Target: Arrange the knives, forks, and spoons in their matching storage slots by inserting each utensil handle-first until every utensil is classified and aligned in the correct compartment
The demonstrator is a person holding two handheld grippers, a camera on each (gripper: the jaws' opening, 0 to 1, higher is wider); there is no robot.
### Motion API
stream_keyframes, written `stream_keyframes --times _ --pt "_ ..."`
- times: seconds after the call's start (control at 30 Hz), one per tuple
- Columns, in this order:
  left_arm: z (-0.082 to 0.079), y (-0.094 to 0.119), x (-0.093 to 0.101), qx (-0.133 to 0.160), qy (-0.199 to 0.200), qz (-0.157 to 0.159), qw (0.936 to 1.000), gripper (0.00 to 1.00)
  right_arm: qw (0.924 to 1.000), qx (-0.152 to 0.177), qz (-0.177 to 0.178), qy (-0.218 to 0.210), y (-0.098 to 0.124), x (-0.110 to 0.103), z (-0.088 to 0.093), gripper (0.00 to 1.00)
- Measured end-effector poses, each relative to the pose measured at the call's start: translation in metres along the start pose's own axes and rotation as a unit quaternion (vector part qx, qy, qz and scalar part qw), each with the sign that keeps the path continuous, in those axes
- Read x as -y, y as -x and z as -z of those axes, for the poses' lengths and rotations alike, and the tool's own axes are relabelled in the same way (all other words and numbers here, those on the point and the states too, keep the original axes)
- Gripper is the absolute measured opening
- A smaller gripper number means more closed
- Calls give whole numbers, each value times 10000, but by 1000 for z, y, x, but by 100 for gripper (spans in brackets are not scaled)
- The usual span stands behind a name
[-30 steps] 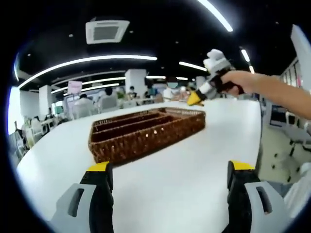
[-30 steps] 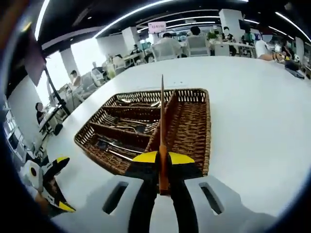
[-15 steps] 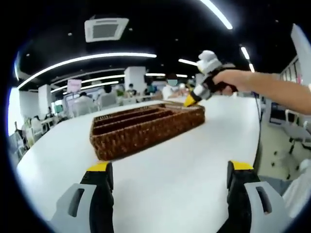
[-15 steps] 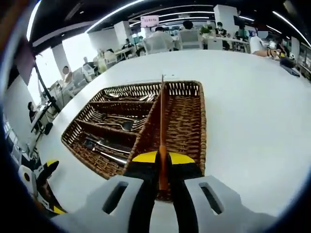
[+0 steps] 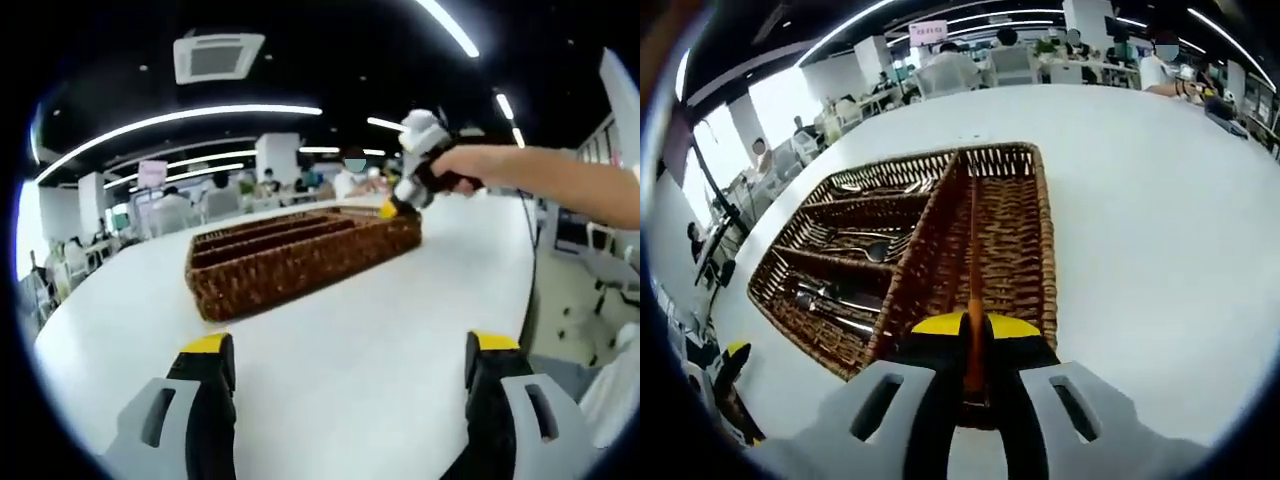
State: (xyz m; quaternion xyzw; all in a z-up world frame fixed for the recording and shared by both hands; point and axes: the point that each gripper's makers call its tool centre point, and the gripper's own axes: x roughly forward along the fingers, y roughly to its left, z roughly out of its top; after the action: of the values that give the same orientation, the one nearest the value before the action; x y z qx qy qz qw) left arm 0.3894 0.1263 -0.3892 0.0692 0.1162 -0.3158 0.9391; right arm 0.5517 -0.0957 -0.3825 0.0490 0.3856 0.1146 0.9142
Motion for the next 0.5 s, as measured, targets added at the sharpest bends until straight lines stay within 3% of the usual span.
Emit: stream_keyframes --times 0.33,0.5 --pt "2 2 -7 -9 -44 -66 10000 96 9989 -322 343 79 -5 1 8 6" --pt "2 0 -6 -18 -95 -29 9999 96 9951 -683 636 332 -7 3 17 6"
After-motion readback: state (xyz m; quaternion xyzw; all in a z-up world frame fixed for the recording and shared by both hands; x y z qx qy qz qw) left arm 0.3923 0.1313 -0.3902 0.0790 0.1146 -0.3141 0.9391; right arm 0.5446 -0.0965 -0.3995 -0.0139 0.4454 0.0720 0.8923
